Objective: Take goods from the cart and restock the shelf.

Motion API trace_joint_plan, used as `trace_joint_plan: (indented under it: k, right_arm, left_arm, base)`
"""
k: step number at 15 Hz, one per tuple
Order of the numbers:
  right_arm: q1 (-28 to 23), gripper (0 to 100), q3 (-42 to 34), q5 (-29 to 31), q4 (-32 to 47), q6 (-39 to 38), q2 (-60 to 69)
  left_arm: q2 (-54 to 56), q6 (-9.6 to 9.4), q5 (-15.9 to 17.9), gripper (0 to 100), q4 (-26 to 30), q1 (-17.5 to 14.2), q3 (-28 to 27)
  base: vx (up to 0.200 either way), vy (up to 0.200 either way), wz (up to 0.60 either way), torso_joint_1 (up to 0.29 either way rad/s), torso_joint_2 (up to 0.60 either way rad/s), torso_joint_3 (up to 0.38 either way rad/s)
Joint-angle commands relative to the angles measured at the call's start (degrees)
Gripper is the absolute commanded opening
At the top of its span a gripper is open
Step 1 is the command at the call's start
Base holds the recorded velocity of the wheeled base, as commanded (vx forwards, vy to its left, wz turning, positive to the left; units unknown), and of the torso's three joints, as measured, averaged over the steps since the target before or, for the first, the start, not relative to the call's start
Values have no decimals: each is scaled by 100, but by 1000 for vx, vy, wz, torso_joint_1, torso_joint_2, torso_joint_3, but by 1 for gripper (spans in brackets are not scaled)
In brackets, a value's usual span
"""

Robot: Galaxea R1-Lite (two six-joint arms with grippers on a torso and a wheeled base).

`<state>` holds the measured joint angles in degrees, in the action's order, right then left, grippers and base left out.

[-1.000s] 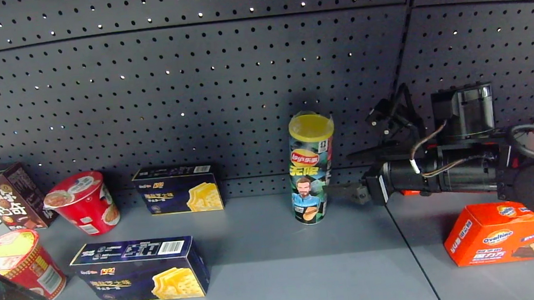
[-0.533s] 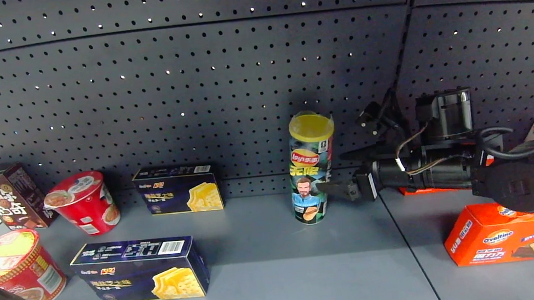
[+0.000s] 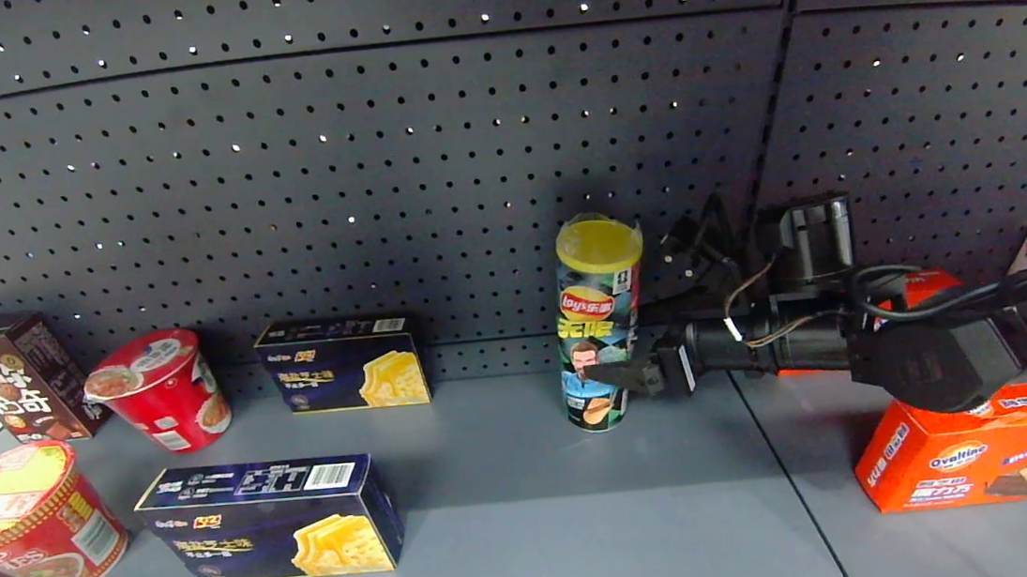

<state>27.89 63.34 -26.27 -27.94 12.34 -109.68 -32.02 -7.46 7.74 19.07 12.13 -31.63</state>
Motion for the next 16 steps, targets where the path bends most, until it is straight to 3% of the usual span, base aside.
trace_joint_plan:
  k: [1,12,13,16]
  right_arm:
    - [6,100,20,-71,-27,6,-168]
    - [50,100,451,-326,-352,-3,-924]
    - [76,0,442,-317,-396,-3,-915]
    - [85,0,328,-317,-405,-3,-836]
  left_arm:
    - [12,-1,-1,0,1,-9,-1]
    - [135,8,-18,0,9,-9,87]
    - [135,-1,-18,0,9,-18,96]
    - [135,-1,-9,0,1,-114,149]
  base:
    - [0,0,0,0,0,0]
    - [0,0,0,0,0,0]
    - [0,0,0,0,0,0]
    - [0,0,0,0,0,0]
